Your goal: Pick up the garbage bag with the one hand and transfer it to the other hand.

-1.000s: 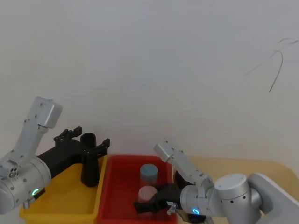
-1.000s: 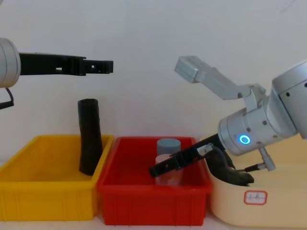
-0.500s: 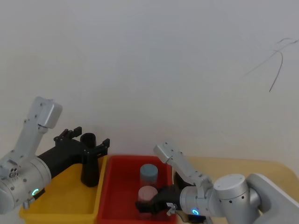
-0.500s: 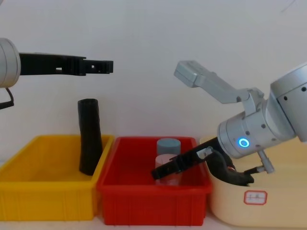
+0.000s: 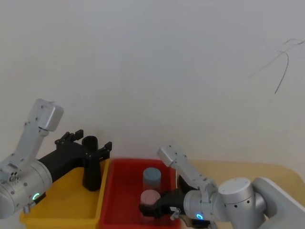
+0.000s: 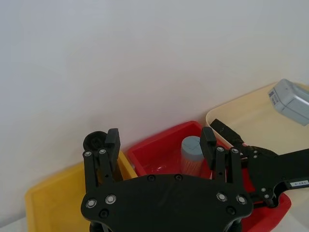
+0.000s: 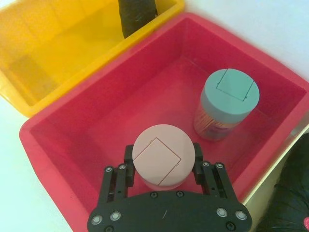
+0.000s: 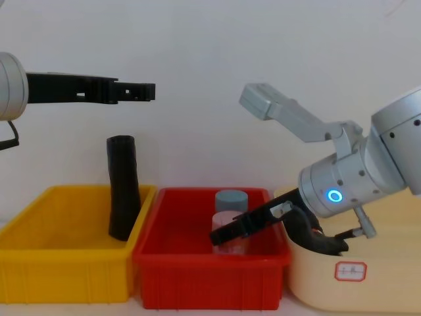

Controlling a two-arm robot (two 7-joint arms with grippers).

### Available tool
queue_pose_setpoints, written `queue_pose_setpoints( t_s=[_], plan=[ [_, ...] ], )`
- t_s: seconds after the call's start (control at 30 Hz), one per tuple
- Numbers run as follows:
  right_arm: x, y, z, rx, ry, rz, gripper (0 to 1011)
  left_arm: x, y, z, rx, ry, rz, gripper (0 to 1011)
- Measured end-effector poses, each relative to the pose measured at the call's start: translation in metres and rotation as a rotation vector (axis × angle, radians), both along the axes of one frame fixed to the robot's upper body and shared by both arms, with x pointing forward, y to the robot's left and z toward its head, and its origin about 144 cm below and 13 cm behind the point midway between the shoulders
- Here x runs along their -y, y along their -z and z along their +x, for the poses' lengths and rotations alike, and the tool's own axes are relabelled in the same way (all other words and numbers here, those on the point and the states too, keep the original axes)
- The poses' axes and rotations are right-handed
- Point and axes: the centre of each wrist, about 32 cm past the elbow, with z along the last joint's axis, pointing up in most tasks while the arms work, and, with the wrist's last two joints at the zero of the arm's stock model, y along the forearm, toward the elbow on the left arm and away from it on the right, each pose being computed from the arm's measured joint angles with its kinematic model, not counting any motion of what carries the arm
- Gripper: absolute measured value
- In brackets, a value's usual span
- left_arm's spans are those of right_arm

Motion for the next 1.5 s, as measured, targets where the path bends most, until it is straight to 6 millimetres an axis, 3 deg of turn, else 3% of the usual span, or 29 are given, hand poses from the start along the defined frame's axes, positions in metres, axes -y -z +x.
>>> queue_pose_setpoints(
  t_s=[0.2, 0.53, 0.7, 1.07, 1.5],
  plan=[
    [0.003, -0.006, -0.004, 0.010, 0.009, 0.017, 650, 0.000, 0.000, 0.000, 0.000, 0.000, 0.000, 1000],
    [0.015, -0.034, -0.017, 0.051, 0.036, 0.068, 650, 0.000, 0.000, 0.000, 0.000, 0.000, 0.000, 1000],
    [0.029, -0.058, -0.029, 0.092, 0.069, 0.106, 650, 0.000, 0.000, 0.000, 0.000, 0.000, 0.000, 1000],
    [0.057, -0.091, -0.049, 0.164, 0.171, 0.152, 650, 0.000, 0.000, 0.000, 0.000, 0.000, 0.000, 1000],
    [0.083, -0.099, -0.059, 0.178, 0.342, 0.089, 651, 0.000, 0.000, 0.000, 0.000, 0.000, 0.000, 1000]
  ],
)
